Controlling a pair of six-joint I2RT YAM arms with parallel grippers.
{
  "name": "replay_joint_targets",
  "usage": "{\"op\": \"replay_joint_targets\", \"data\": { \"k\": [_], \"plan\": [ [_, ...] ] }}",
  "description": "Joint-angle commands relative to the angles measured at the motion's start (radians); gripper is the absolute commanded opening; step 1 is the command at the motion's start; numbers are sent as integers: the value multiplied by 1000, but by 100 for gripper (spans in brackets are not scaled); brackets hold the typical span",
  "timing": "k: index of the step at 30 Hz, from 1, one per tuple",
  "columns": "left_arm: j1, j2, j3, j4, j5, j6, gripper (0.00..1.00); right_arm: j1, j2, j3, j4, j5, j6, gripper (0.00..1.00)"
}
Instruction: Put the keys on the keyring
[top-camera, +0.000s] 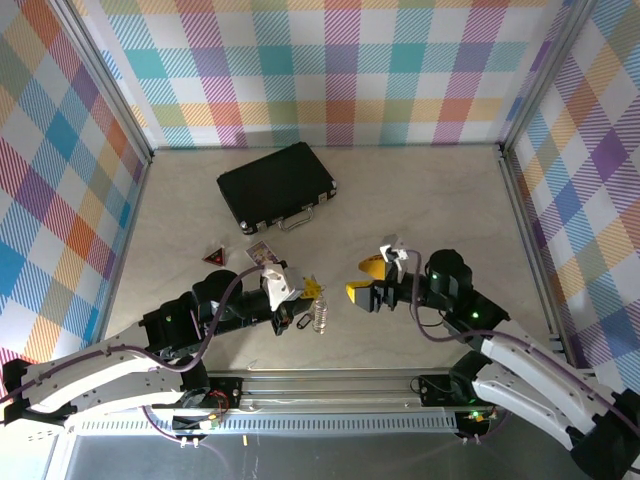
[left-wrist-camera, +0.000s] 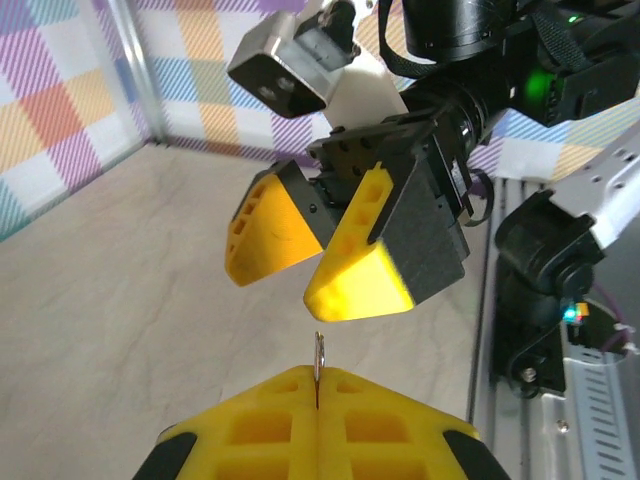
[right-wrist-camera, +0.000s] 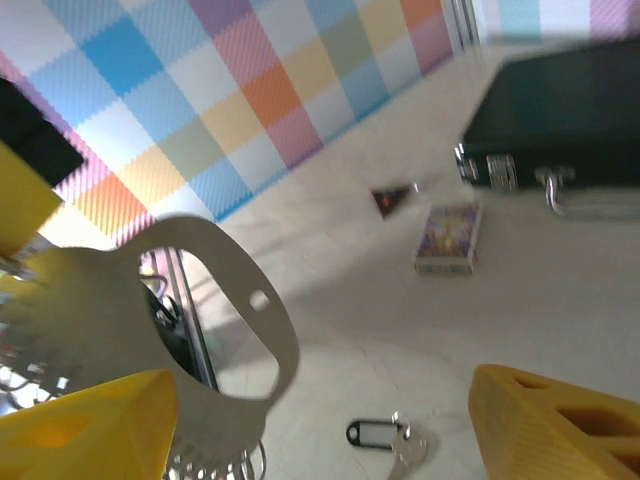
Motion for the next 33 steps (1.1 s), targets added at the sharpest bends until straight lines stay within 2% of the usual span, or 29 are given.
{"op": "replay_joint_targets", "data": {
  "k": [1, 5, 10, 22, 33],
  "plan": [
    [12, -23, -18, -29, -99, -47, 0, -8, 77, 33, -86, -23, 25, 78],
    [47, -58, -48, -38, -128, -103, 0, -8, 210, 51, -132, 15, 10, 78],
    [101, -108, -86, -45, -106, -168, 0, -6, 380, 77, -104, -50, -16, 76],
    [102, -285, -121, -99, -18, -192, 0, 45, 741, 245, -90, -196, -117, 63],
    [102, -351, -142, -145, 0, -195, 0, 102, 952, 409, -197, -202, -190, 55]
  ]
}}
